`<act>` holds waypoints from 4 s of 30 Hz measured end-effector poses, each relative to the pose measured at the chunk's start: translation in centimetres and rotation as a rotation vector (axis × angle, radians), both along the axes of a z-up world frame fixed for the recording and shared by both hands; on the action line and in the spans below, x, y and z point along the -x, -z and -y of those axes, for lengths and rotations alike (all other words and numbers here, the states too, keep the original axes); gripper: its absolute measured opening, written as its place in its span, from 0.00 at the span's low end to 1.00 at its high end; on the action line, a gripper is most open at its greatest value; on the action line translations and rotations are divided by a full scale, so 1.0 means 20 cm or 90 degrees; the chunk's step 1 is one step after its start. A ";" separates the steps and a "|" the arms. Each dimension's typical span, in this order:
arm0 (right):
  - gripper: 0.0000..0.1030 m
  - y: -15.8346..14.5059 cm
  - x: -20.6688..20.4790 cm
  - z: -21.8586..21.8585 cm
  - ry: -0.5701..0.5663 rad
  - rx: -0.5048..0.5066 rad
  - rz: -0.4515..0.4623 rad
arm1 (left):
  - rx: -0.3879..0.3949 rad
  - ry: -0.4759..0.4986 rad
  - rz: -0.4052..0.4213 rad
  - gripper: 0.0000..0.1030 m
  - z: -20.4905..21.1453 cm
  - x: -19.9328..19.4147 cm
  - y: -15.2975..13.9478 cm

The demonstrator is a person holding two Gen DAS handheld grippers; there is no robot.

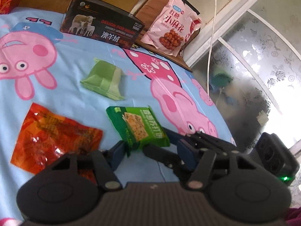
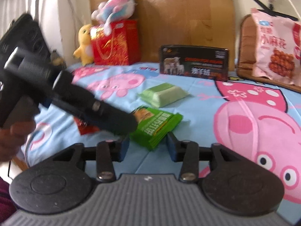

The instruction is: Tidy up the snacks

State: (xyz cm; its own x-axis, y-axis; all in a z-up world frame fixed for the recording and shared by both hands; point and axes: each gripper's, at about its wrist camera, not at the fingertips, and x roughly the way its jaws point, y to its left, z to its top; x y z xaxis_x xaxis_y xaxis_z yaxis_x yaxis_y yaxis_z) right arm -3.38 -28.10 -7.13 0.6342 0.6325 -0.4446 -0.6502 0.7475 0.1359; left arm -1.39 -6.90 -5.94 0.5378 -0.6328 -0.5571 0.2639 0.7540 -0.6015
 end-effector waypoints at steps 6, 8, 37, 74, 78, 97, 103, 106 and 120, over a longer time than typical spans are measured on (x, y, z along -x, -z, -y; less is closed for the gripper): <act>0.36 -0.06 0.02 0.05 0.013 -0.035 0.021 | -0.001 -0.003 0.037 0.58 0.01 0.02 -0.10; 0.36 -0.10 0.02 0.06 0.014 -0.048 0.037 | -0.009 -0.001 0.061 0.58 0.01 0.02 -0.16; 0.63 -0.10 -0.55 -0.07 -0.041 -0.070 -0.059 | -0.045 -0.122 0.051 0.79 -0.17 -0.41 -0.05; 0.72 -0.44 -1.20 -0.41 0.021 -0.022 0.111 | -0.198 -0.312 0.202 0.43 -0.13 -1.01 -0.49; 0.72 -0.38 -1.14 -0.37 0.049 0.004 0.110 | -0.146 -0.292 0.211 0.59 -0.17 -0.81 -0.42; 0.34 -0.03 -0.73 -0.10 -0.024 -0.187 -0.288 | 0.037 -0.213 -0.039 0.61 -0.29 -0.37 0.04; 0.25 -0.02 -0.58 -0.06 -0.083 -0.294 -0.368 | 0.058 -0.208 -0.038 0.56 -0.34 -0.29 0.04; 0.25 -0.08 -0.47 -0.08 -0.119 -0.284 -0.337 | 0.066 -0.204 -0.031 0.56 -0.35 -0.24 0.02; 0.49 -0.11 -0.31 0.03 -0.063 -0.211 -0.216 | 0.059 -0.212 0.002 0.59 -0.51 0.09 -0.07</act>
State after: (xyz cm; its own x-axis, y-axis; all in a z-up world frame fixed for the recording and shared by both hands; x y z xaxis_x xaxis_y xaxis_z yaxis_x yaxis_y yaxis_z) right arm 2.74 -28.78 -4.86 0.4180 0.8251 -0.3800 -0.5934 0.5648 0.5735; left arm -3.18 3.27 -4.53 0.7252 -0.4703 -0.5029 0.0150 0.7411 -0.6713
